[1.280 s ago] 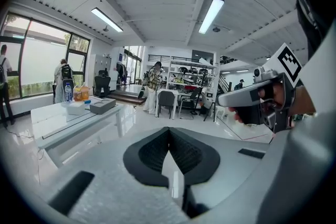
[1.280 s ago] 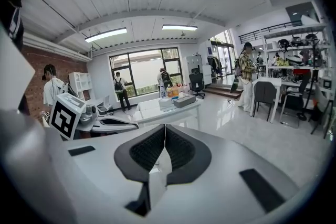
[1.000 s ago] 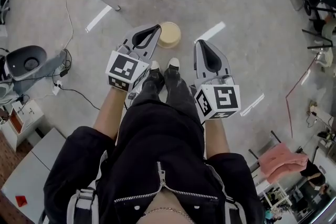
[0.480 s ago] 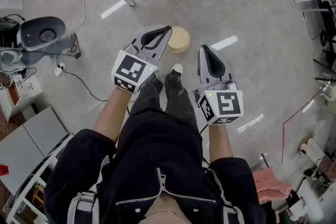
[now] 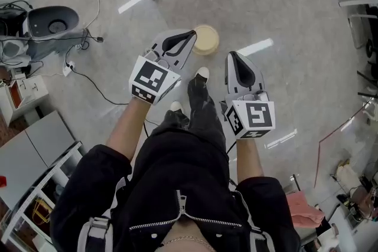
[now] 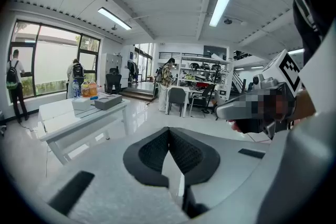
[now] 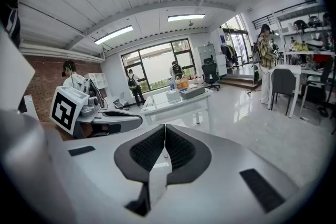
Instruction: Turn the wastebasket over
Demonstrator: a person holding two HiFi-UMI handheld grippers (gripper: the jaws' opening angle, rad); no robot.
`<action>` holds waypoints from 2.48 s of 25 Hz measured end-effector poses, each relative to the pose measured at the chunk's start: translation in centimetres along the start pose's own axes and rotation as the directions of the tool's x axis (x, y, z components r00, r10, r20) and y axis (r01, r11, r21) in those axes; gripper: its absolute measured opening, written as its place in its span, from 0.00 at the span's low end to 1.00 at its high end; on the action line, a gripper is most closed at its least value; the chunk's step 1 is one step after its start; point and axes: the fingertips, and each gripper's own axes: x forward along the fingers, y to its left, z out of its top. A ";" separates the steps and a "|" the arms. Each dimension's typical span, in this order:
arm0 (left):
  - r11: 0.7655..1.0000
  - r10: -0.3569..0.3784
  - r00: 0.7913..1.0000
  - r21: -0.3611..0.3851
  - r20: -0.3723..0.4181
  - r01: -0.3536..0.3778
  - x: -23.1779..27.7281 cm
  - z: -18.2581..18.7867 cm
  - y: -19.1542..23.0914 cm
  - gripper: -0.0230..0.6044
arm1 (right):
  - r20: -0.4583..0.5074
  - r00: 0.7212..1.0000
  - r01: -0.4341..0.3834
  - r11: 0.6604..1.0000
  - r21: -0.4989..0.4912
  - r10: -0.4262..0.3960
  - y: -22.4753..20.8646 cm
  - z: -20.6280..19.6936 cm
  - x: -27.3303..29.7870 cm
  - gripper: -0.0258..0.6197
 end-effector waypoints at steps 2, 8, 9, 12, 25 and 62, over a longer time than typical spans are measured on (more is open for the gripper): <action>1.000 0.012 1.000 -0.009 0.011 -0.011 -1.7 -0.7 0.2 0.04 | 0.009 1.000 -0.006 1.000 -0.019 0.007 1.5 -0.2 0.1 0.06; 0.998 0.057 0.996 -0.014 0.074 -0.056 -6.2 -2.5 -0.1 0.04 | 0.025 1.000 -0.006 0.997 -0.074 0.008 4.9 -2.2 -1.1 0.06; 0.998 0.063 0.994 -0.010 0.086 -0.062 -6.9 -2.7 -0.5 0.04 | 0.032 0.999 -0.004 0.997 -0.083 0.007 5.4 -2.8 -1.7 0.06; 0.997 0.075 0.991 0.009 0.110 -0.077 -8.9 -3.6 -1.3 0.04 | 0.056 0.998 -0.006 0.994 -0.111 0.013 6.8 -4.1 -3.2 0.06; 0.997 0.060 0.993 0.034 0.099 -0.064 -3.5 -15.6 1.5 0.04 | 0.117 0.992 0.072 0.986 -0.151 -0.055 -0.3 -12.0 1.8 0.06; 1.000 0.028 0.990 0.000 0.138 -0.028 26.5 -63.8 12.3 0.04 | -0.070 0.996 0.038 0.946 -0.321 -0.064 -21.6 -56.5 31.7 0.06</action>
